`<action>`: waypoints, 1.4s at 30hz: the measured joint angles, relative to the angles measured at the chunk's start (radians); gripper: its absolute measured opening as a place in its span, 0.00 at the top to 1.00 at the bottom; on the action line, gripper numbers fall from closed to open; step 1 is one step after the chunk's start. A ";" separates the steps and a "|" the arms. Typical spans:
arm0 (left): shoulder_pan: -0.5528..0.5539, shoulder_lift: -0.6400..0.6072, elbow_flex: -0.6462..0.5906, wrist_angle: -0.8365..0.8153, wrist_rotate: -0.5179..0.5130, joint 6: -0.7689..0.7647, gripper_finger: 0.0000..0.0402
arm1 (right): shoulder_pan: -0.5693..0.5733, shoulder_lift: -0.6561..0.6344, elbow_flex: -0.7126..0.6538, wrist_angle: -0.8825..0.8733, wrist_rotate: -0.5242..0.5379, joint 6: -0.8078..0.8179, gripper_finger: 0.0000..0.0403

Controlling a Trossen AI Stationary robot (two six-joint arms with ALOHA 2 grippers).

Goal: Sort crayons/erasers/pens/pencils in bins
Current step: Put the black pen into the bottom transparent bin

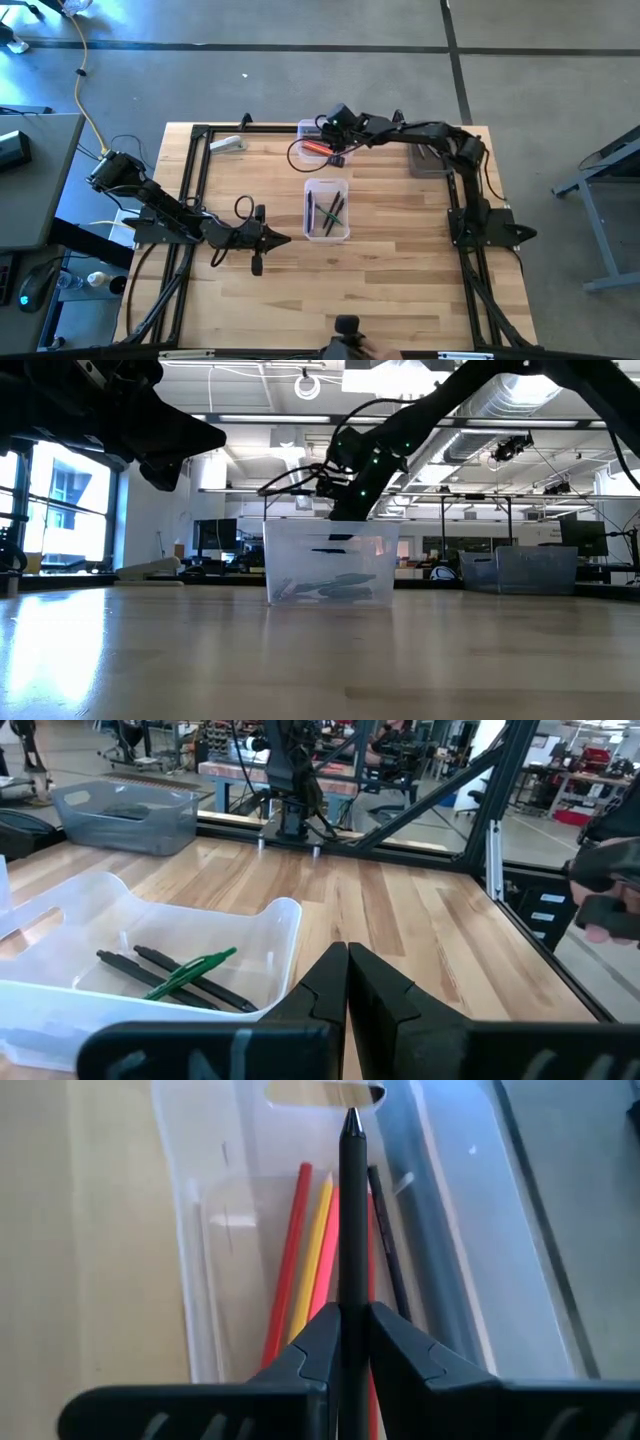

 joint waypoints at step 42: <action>-0.003 0.000 0.000 -0.005 0.001 0.000 1.00 | 0.320 -0.336 -0.008 -0.379 0.013 0.136 0.92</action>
